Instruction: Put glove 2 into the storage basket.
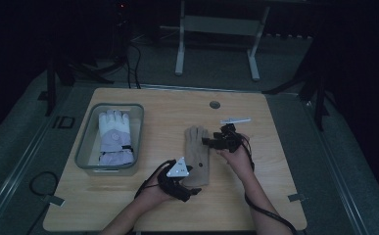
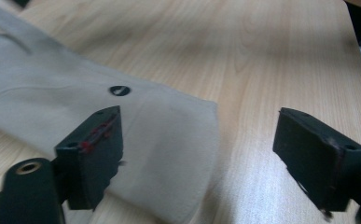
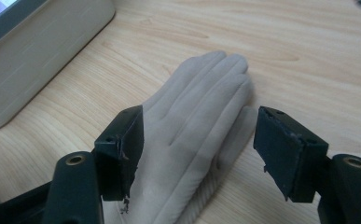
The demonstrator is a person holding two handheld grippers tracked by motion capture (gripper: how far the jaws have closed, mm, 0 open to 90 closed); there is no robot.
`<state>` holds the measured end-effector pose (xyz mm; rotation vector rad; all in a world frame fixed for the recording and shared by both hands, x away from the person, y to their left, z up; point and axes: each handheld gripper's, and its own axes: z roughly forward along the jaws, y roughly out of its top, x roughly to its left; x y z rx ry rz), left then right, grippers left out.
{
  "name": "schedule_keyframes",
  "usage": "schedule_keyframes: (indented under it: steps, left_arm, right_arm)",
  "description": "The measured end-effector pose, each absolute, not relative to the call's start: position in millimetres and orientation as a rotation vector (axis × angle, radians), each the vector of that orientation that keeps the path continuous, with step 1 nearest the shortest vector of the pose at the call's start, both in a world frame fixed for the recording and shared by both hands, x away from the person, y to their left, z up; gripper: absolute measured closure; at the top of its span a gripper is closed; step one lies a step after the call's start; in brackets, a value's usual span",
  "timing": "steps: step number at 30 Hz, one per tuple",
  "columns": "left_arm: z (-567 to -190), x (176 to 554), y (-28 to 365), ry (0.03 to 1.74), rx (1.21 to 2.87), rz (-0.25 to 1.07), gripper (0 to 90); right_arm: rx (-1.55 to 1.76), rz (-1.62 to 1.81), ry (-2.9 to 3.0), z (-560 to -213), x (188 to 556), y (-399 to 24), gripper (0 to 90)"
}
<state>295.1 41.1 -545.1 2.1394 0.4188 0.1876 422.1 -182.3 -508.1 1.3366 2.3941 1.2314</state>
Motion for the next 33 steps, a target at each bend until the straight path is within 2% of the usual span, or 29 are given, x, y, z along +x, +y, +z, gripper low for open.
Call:
schedule_keyframes:
  steps: [6, 19, 22, 27, 33]
  left_arm:
    - [-551, 303, 37, 0.408, 2.18, 0.161, 24.3]
    - [-560, 317, 38, 0.405, 2.24, 0.098, 37.7]
    - [-561, 320, 39, 0.409, 2.243, 0.083, 39.2]
    - [-561, 320, 37, 0.403, 2.256, 0.093, 39.7]
    - [-561, 317, 33, 0.381, 2.289, 0.141, 39.5]
  right_arm:
    - [1.418, 1.242, 2.41, -524, 430, -178, 29.5]
    - [1.458, 1.195, 2.464, -551, 436, -172, 30.9]
    - [1.43, 1.186, 2.471, -552, 435, -169, 36.4]
    - [1.376, 1.174, 2.53, -551, 434, -164, 55.2]
    - [1.212, 1.121, 2.542, -546, 426, -154, 67.3]
